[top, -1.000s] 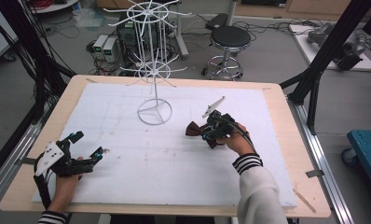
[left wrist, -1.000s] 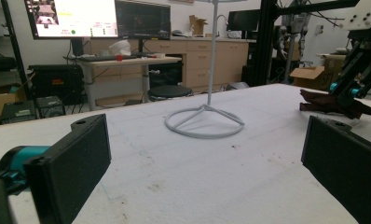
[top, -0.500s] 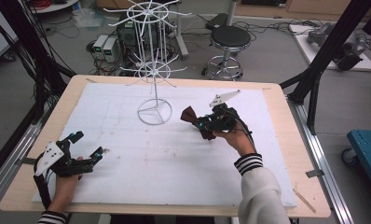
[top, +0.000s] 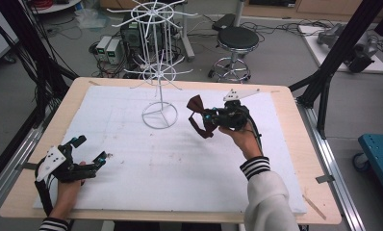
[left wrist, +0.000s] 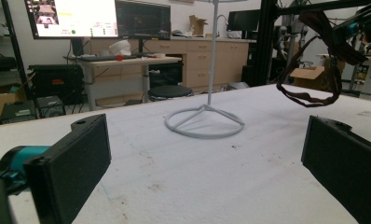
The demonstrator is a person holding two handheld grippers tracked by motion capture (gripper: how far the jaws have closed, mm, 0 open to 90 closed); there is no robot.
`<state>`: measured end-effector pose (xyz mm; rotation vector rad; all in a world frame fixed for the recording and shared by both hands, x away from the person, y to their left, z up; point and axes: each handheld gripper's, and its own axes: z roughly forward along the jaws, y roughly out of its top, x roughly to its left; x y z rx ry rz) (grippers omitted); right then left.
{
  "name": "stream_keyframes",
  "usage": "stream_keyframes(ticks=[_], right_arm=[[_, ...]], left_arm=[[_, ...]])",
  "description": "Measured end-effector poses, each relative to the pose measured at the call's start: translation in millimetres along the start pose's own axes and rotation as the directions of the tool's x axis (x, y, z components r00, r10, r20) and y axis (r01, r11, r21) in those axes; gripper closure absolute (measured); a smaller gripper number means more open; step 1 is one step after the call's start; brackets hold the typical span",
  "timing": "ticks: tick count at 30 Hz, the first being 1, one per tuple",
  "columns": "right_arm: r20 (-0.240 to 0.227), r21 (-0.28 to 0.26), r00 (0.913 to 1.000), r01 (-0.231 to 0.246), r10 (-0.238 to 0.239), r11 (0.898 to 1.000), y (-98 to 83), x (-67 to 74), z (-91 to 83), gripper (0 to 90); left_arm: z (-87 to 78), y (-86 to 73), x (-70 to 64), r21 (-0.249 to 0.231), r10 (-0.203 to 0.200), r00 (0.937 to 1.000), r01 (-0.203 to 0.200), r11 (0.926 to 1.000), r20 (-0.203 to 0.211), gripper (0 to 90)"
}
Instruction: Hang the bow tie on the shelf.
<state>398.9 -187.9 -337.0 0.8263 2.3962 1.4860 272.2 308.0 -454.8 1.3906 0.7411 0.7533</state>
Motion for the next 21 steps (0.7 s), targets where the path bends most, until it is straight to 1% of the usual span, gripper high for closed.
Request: stream_keyframes(ticks=[6,8,9,10,15,18,21], right_arm=[[0.041,-0.079,0.9991,-0.005,0.008,0.997,11.9,3.7,-6.1,77.5],[0.058,-0.11,0.998,-0.02,0.027,0.994,14.1,5.0,-7.8,77.3],[0.058,-0.11,0.998,-0.02,0.027,0.994,14.1,5.0,-7.8,77.3],[0.068,-0.124,0.9973,-0.018,0.026,0.992,14.7,5.1,-8.6,77.3],[0.072,-0.136,0.9969,-0.022,0.032,0.991,16.2,5.3,-9.4,77.3],[0.081,-0.137,0.9964,-0.014,0.026,0.99,20.1,5.3,-9.8,77.3],[0.094,-0.156,0.9952,-0.014,0.029,0.988,26.1,5.9,-10.9,77.3]], left_arm=[[0.0,0.0,-0.1,0.0,0.0,1.0,0.0,1.0,0.0,1.7],[0.0,0.0,-0.1,0.0,0.001,1.0,-0.001,1.0,0.0,1.7],[0.0,0.0,-0.1,0.0,0.001,1.0,-0.001,1.0,0.0,1.7],[0.0,-0.1,-0.1,-0.001,0.0,1.0,0.0,1.0,0.0,1.7],[0.0,0.0,0.0,-0.001,0.0,1.0,0.0,1.0,0.0,1.7],[0.0,-0.1,-0.1,-0.001,0.0,1.0,0.0,1.0,0.0,1.7],[0.0,0.0,0.0,-0.001,0.0,1.0,0.0,1.0,0.0,1.7]])
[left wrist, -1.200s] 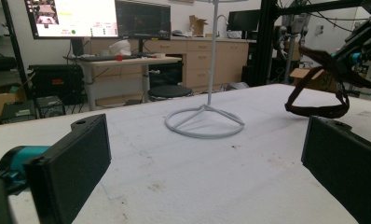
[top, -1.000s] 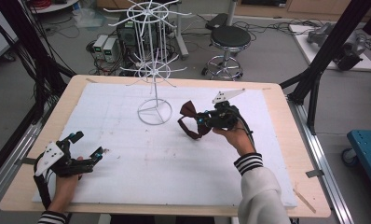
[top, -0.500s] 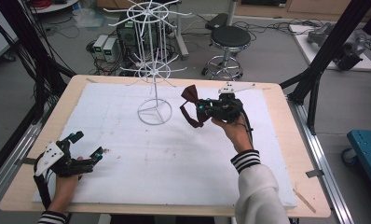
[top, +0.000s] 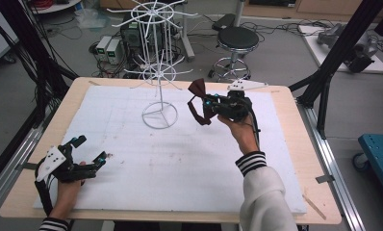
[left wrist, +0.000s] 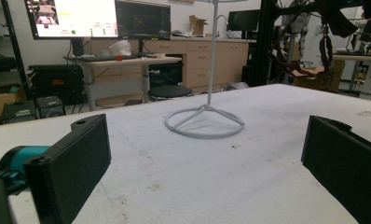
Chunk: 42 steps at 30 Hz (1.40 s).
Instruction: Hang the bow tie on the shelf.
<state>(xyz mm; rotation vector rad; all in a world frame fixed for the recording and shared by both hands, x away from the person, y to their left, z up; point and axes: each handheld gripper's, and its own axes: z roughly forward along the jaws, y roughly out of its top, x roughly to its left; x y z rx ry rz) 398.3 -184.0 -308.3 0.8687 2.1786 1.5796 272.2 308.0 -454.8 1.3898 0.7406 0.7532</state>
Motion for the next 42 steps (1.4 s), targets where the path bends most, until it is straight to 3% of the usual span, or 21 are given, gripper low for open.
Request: stream_keyframes(ticks=[15,26,33,42], right_arm=[[0.114,-0.069,0.9934,-0.009,0.016,0.998,30.3,-6.7,5.3,77.3],[0.128,-0.104,0.9911,-0.025,0.038,0.994,41.7,-14.4,11.3,77.2],[0.162,-0.118,0.9861,-0.017,0.036,0.993,51.7,-17.8,15.0,77.2],[0.159,-0.127,0.9865,-0.019,0.039,0.992,53.7,-17.3,22.9,77.2]], left_arm=[[-0.3,0.0,0.0,-0.002,-0.001,1.0,0.001,1.0,-0.001,1.7],[-1.2,-0.3,0.3,-0.01,0.0,1.0,0.0,0.9999,-0.001,1.7],[-1.1,-0.2,0.3,-0.009,-0.002,1.0,0.002,1.0,-0.001,1.7],[-1.1,-0.2,0.4,-0.009,0.0,1.0,0.0,1.0,0.0,1.7]])
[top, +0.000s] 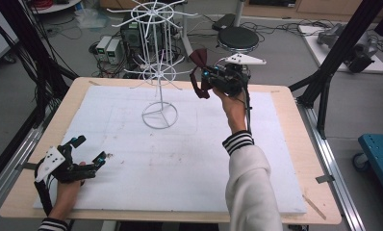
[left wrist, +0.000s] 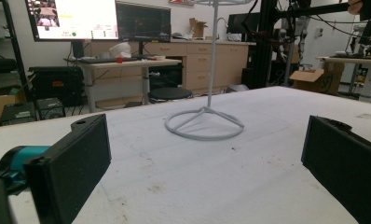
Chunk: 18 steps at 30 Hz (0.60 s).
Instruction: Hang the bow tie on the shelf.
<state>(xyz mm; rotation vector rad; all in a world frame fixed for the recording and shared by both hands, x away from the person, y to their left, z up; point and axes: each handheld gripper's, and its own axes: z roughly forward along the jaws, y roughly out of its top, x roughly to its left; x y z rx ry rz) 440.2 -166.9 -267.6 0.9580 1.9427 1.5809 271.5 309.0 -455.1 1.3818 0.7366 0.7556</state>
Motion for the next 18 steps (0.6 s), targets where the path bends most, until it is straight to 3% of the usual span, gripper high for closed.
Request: stream_keyframes(ticks=[18], right_arm=[[-0.044,0.003,0.999,0.008,-0.008,1.0,4.1,12.4,12.3,77.2]], left_arm=[[0.0,-0.1,-0.1,-0.001,-0.002,1.0,0.002,1.0,-0.001,1.7]])
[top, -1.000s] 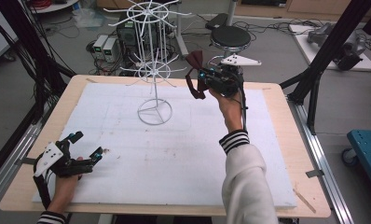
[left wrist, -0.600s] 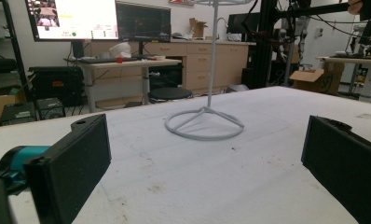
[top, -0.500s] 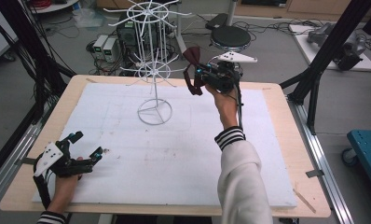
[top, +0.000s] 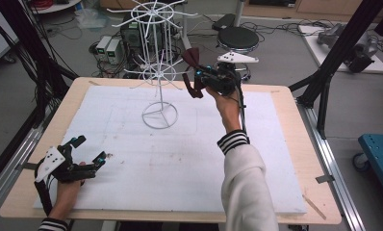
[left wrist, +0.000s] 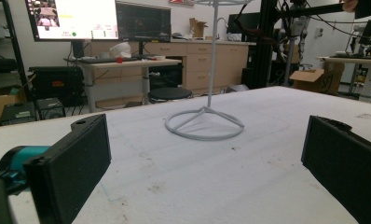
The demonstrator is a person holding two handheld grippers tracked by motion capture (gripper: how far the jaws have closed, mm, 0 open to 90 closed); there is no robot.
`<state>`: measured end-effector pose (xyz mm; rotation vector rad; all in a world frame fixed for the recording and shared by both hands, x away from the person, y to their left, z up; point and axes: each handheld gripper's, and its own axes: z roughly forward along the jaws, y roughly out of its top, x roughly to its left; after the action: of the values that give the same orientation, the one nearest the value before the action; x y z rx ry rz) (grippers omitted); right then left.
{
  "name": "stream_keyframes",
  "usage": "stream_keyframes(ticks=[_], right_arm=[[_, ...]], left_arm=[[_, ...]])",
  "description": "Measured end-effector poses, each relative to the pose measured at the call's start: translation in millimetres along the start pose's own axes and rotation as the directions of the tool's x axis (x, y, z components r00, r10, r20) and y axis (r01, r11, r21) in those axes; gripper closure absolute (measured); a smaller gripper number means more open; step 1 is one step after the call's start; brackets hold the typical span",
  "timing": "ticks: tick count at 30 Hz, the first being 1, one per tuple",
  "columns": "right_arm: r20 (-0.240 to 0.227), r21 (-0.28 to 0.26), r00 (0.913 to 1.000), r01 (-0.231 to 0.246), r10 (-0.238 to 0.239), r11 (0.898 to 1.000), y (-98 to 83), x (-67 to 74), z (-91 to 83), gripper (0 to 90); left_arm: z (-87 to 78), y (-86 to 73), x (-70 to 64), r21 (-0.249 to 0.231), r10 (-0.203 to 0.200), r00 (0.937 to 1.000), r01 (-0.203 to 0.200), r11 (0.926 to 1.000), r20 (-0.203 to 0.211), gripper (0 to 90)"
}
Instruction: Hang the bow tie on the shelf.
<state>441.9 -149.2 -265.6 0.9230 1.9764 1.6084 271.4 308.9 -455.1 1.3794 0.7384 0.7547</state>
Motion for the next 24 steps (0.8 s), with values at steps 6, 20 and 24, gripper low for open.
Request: stream_keyframes(ticks=[6,20,24], right_arm=[[-0.012,0.001,0.9999,0.002,-0.002,1.0,-1.2,2.6,4.9,77.2],[-0.044,0.028,0.999,0.014,-0.013,0.999,-4.0,10.4,17.5,77.2],[-0.05,0.035,0.9986,0.017,-0.016,0.999,-3.9,12.7,20.5,77.1]], left_arm=[[0.1,0.0,-0.1,0.0,0.001,1.0,-0.001,1.0,0.0,1.7],[0.2,0.0,-0.1,0.0,0.001,1.0,-0.001,1.0,0.0,1.7],[0.0,0.1,-0.1,0.001,0.001,1.0,-0.001,1.0,0.001,1.7]])
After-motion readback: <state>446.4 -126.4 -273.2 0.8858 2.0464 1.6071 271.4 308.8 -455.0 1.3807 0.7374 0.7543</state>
